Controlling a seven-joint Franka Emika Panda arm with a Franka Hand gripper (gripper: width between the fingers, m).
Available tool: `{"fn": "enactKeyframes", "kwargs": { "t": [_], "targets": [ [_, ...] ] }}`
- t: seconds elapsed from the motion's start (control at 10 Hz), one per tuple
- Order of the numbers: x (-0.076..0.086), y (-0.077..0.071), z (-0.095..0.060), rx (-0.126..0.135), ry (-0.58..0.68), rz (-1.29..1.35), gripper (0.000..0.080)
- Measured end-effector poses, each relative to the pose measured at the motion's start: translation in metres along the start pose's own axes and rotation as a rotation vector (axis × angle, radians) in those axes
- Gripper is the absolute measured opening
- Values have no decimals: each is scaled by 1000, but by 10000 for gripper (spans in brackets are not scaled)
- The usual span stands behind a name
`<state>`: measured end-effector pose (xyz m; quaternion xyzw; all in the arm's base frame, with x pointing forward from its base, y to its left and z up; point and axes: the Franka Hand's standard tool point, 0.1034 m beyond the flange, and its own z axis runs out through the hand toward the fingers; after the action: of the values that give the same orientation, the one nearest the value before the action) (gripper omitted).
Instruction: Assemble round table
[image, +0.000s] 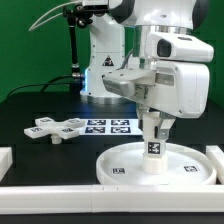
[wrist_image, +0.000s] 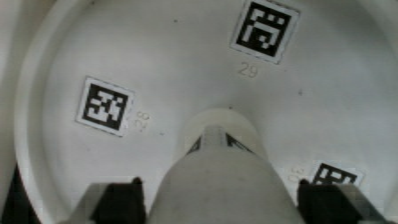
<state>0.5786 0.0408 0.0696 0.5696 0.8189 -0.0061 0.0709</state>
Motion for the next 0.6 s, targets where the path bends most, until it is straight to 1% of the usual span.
{"fn": "enactKeyframes", "kwargs": {
  "t": [0.3,0.6],
  "targets": [
    [0,-1,0,4,3,67,418],
    [3,-4,2,33,17,470,418]
  ]
}}
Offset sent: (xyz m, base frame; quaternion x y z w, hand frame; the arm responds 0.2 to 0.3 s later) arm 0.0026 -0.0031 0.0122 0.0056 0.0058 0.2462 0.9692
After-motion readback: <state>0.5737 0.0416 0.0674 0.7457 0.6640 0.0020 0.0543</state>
